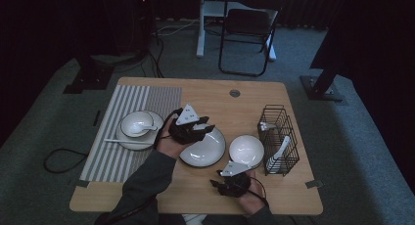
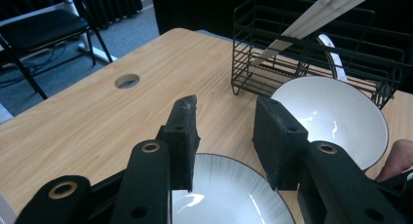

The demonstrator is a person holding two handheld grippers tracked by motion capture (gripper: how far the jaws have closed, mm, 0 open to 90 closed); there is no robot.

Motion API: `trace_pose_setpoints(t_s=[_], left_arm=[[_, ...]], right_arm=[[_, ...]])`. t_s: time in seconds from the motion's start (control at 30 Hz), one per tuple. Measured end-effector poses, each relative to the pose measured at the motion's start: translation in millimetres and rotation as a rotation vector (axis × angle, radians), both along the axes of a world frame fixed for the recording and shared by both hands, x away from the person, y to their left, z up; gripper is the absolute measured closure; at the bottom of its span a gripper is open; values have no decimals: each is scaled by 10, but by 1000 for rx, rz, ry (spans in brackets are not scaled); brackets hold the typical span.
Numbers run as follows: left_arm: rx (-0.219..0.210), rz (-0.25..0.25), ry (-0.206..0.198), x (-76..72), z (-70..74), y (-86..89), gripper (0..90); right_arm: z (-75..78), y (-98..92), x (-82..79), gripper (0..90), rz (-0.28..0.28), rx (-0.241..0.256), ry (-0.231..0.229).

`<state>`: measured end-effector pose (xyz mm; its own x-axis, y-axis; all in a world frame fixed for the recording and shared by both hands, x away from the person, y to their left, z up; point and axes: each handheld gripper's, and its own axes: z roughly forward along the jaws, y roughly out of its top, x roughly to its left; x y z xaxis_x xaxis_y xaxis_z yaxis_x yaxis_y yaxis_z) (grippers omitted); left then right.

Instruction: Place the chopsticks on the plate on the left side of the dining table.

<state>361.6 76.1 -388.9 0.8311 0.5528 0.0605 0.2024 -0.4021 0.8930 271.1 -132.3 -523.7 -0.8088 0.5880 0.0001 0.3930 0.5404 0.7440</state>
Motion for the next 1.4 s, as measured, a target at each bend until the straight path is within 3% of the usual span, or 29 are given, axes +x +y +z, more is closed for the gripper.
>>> trace_pose_setpoints(t_s=[1.4], left_arm=[[19,-56,-18,69,100,-318,622]], right_arm=[[-3,-17,-9,545,-6,8,3]])
